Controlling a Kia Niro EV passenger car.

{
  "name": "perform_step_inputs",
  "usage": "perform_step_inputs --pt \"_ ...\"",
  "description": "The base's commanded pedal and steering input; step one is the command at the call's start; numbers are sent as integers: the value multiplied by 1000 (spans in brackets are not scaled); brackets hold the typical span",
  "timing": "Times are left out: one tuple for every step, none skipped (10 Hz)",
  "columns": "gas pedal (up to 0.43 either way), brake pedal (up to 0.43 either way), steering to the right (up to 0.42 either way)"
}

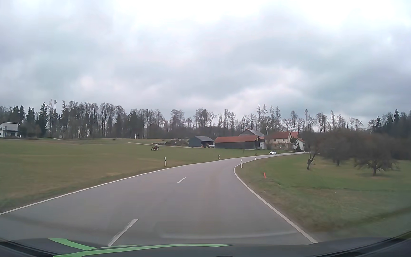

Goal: Follow the waypoints while adhering to traffic rules and regulations

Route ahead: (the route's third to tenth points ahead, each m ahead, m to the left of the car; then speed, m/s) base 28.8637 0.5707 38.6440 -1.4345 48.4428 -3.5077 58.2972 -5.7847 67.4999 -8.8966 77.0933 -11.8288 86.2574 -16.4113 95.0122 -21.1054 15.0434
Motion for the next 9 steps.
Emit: perform_step_inputs --pt "209 0 13" --pt "209 0 13" --pt "209 0 14" --pt "209 0 16" --pt "209 0 17" --pt "209 0 19" --pt "209 0 20" --pt "209 0 20" --pt "209 0 20"
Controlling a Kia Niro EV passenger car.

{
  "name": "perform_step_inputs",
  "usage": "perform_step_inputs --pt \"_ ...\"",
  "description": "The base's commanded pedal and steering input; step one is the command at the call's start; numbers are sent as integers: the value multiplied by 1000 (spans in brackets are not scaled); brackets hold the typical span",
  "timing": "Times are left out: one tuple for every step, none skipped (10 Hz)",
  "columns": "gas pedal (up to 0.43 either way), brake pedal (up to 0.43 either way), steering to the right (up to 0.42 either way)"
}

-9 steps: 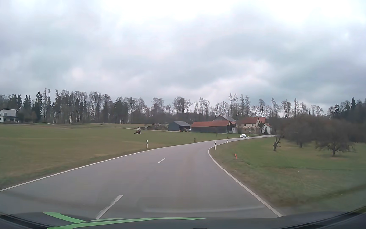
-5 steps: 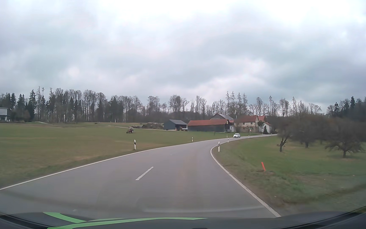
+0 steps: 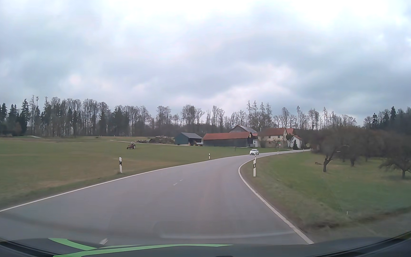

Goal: Follow the waypoints while adhering to traffic rules and regulations

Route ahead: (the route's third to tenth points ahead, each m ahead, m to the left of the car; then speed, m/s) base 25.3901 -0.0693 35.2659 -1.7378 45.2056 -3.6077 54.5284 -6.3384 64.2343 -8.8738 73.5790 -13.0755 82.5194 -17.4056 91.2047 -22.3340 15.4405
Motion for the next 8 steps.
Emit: perform_step_inputs --pt "209 0 21" --pt "209 0 22" --pt "209 0 24" --pt "209 0 25" --pt "209 0 25" --pt "209 0 25" --pt "209 0 26" --pt "209 0 27"
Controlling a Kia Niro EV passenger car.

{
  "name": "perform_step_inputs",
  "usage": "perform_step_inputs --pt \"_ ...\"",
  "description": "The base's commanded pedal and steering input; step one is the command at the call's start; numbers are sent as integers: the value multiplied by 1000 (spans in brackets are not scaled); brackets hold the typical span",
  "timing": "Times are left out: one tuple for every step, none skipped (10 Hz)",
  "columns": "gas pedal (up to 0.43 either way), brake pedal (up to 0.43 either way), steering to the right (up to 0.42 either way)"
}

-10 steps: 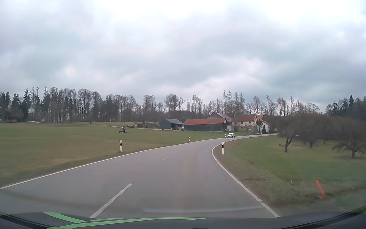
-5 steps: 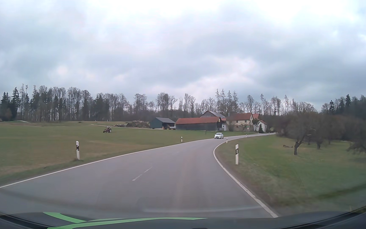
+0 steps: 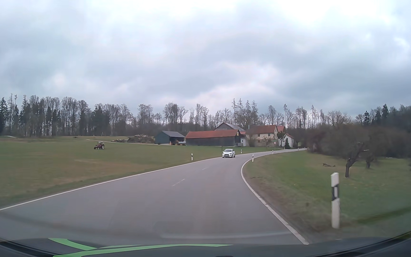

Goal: Follow the waypoints while adhering to traffic rules and regulations

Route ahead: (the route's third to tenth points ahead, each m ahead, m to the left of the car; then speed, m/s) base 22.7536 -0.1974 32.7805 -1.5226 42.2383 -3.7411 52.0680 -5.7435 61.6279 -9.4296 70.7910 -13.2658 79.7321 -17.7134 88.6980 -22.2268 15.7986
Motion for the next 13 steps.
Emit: perform_step_inputs --pt "209 0 28" --pt "209 0 28" --pt "209 0 28" --pt "209 0 28" --pt "209 0 29" --pt "209 0 28" --pt "209 0 28" --pt "209 0 28" --pt "209 0 27" --pt "209 0 26" --pt "209 0 25" --pt "209 0 25" --pt "209 0 25"
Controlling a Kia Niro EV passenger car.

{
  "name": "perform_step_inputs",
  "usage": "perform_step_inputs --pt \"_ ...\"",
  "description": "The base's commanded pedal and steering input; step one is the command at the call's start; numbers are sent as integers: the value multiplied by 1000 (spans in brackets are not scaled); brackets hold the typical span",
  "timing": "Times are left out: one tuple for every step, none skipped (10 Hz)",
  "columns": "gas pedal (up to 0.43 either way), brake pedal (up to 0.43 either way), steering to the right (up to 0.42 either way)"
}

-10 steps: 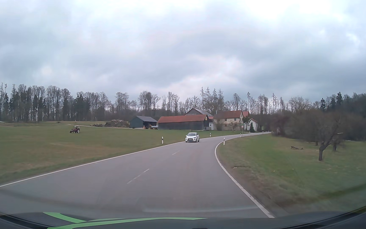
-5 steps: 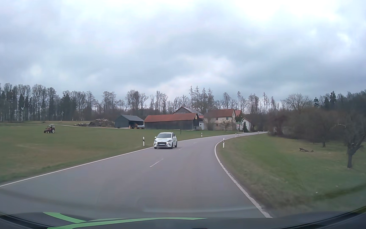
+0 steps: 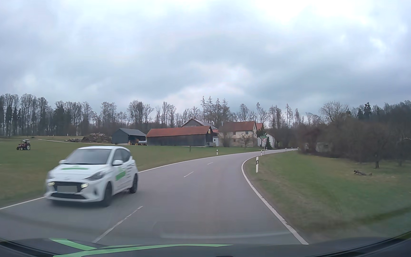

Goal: Follow the waypoints while adhering to traffic rules and regulations

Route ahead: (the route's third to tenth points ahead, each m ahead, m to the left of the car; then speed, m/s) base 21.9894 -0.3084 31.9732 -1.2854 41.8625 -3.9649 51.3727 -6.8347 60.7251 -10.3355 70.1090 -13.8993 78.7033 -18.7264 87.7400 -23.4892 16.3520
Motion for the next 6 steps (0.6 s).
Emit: perform_step_inputs --pt "209 0 25" --pt "209 0 25" --pt "209 0 26" --pt "209 0 26" --pt "209 0 27" --pt "209 0 28"
